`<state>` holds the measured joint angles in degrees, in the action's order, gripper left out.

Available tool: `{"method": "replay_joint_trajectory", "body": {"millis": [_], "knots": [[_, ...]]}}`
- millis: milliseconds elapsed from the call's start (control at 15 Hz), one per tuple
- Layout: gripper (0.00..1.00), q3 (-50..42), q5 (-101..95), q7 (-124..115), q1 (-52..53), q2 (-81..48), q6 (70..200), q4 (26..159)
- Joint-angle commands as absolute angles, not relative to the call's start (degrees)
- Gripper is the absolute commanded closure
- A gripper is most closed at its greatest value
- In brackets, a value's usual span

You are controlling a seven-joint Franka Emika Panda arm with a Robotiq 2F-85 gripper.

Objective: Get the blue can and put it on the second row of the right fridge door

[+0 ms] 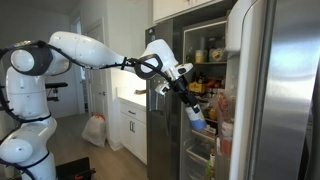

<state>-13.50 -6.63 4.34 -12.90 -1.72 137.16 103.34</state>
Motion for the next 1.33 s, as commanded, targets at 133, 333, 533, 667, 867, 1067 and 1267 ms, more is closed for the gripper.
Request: {"method": "replay_joint_trajectory", "body": {"millis": [133,333,533,667,867,1067,1267], "knots": [[0.53,-13.39,-10.13,3.22,-12.84,-5.27,143.26,98.01],[0.53,-13.53,-11.04,2.74,-12.83,-6.50,147.97,97.14],[0.53,-13.86,-12.65,1.99,-12.78,-7.83,152.11,96.36],[0.53,-14.06,-13.59,1.53,-12.71,-8.77,153.80,95.55],[0.53,-13.57,-11.72,3.34,-13.09,-10.75,152.56,92.90],[0.53,-12.99,-8.78,5.22,-13.71,-12.69,149.83,88.71],[0.53,-12.38,-5.33,7.41,-14.63,-14.78,145.82,83.67]]}}
